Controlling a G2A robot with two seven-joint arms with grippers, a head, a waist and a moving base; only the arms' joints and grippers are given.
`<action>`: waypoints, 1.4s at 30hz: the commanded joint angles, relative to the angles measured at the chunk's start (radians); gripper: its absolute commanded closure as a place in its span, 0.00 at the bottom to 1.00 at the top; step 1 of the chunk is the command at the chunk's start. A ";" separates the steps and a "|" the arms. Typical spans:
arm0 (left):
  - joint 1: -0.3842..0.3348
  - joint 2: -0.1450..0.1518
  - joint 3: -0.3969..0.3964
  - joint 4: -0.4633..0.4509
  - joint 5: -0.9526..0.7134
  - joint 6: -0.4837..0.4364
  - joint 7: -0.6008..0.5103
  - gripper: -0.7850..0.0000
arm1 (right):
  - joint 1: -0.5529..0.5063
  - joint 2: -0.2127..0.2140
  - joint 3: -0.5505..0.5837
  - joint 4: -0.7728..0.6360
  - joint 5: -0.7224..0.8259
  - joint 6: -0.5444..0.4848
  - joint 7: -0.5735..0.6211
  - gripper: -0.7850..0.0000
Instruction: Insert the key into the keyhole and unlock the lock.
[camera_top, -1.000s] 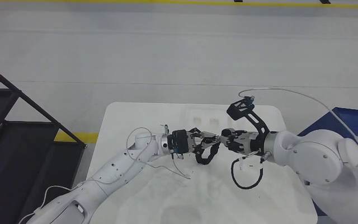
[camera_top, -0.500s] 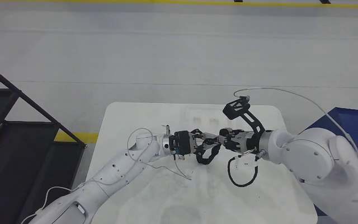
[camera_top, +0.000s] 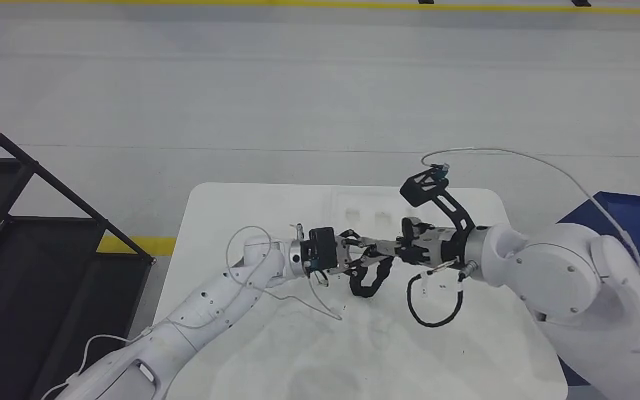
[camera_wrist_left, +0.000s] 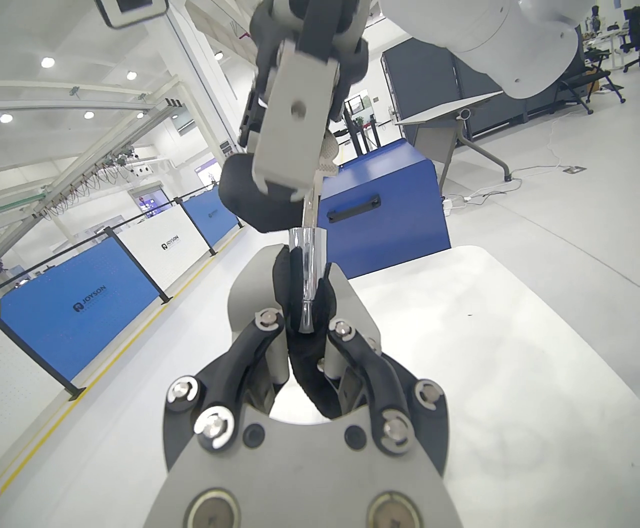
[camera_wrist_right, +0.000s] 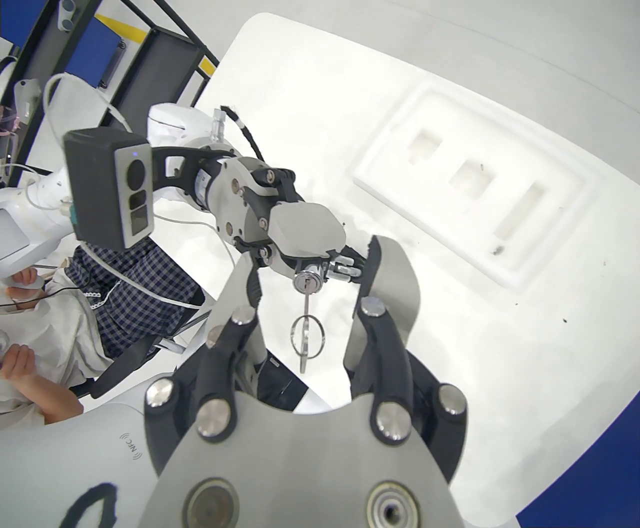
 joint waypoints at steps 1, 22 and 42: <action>-0.009 -0.004 0.004 0.020 -0.017 -0.045 -0.017 1.00 | 0.000 0.002 0.024 0.001 0.014 -0.093 -0.029 0.00; -0.153 -0.016 0.037 0.184 -0.376 -0.419 -0.267 1.00 | -0.145 0.051 0.151 0.007 -0.048 -0.751 -0.021 0.00; -0.209 0.030 0.137 0.129 -0.562 -0.419 -0.402 1.00 | -0.146 0.055 0.103 -0.021 -0.213 -0.904 -0.117 0.00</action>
